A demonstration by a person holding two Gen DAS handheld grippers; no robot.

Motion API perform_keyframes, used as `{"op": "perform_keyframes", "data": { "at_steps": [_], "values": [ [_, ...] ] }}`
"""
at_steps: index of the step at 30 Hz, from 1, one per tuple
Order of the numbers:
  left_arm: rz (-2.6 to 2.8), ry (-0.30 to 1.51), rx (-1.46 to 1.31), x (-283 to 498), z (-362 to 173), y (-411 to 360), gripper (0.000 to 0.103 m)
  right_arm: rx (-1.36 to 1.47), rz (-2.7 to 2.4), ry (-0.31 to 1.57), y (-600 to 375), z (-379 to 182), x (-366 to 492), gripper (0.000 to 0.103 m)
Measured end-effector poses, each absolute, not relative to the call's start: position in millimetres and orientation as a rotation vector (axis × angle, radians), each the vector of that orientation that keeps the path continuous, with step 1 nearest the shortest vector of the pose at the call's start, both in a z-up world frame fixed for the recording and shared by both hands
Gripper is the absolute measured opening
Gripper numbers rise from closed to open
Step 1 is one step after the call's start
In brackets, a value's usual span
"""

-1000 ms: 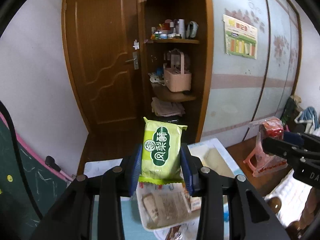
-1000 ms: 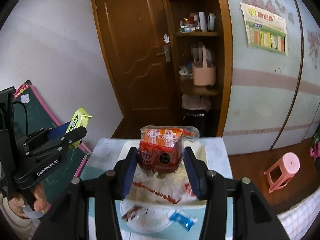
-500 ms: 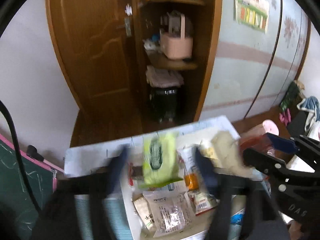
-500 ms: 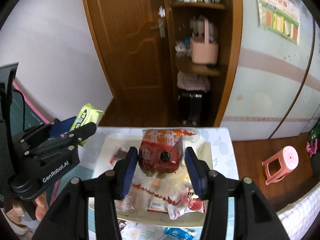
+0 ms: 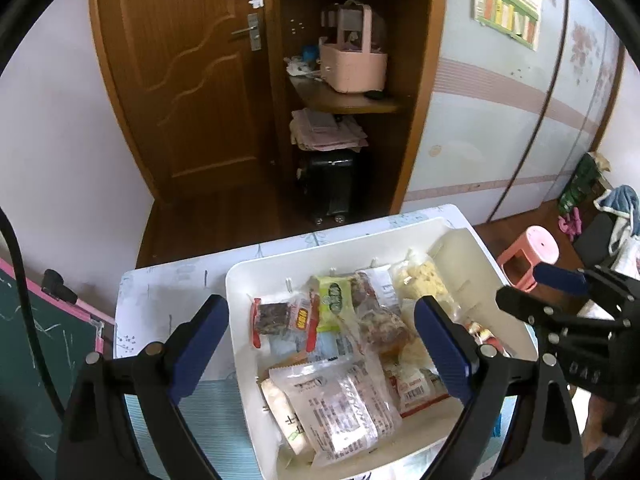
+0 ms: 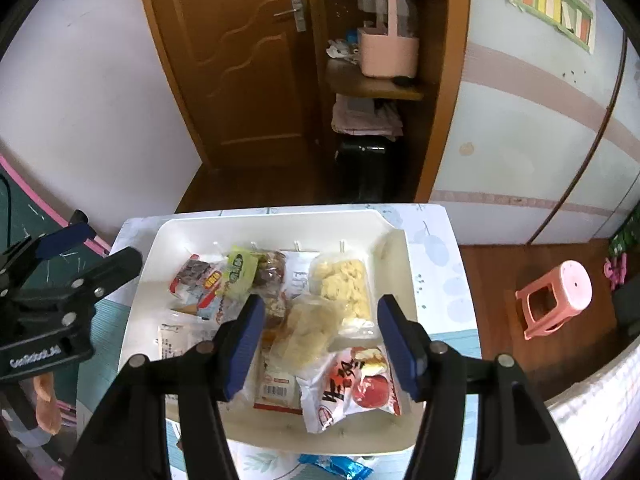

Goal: Organize snacks
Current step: 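Withdraw both tools toward the brown wafer packet and blue packet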

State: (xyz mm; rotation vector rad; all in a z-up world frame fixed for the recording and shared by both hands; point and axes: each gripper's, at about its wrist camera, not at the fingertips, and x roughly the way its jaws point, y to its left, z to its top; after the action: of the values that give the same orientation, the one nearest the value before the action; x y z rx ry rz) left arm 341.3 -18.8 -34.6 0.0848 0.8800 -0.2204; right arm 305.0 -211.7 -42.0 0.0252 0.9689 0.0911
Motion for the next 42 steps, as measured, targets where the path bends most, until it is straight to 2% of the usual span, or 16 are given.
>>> {"op": "perform_keyframes", "data": {
  "at_steps": [11, 22, 28, 35, 42],
  "values": [
    [-0.263, 0.843, 0.081, 287.7, -7.4, -16.3, 0.093, 0.012, 0.121, 0.937, -214.1, -20.3, 258.0, 0.059],
    [-0.290, 0.672, 0.102, 196.7, 71.4, -16.2, 0.095, -0.030, 0.127, 0.783, -221.4, 51.6, 177.5, 0.059],
    [-0.306, 0.599, 0.088, 154.4, 93.3, -14.7, 0.100, -0.061, 0.173, 0.678, -225.0, 81.9, 131.6, 0.059],
    [-0.349, 0.650, 0.087, 125.8, 63.9, -10.5, 0.100, -0.102, 0.231, 0.703, -233.0, 61.7, 110.6, 0.059],
    [-0.314, 0.723, 0.105, 122.2, -13.8, 0.2, 0.100, -0.095, 0.248, 0.829, -251.9, -11.8, 117.4, 0.059]
  ]
}}
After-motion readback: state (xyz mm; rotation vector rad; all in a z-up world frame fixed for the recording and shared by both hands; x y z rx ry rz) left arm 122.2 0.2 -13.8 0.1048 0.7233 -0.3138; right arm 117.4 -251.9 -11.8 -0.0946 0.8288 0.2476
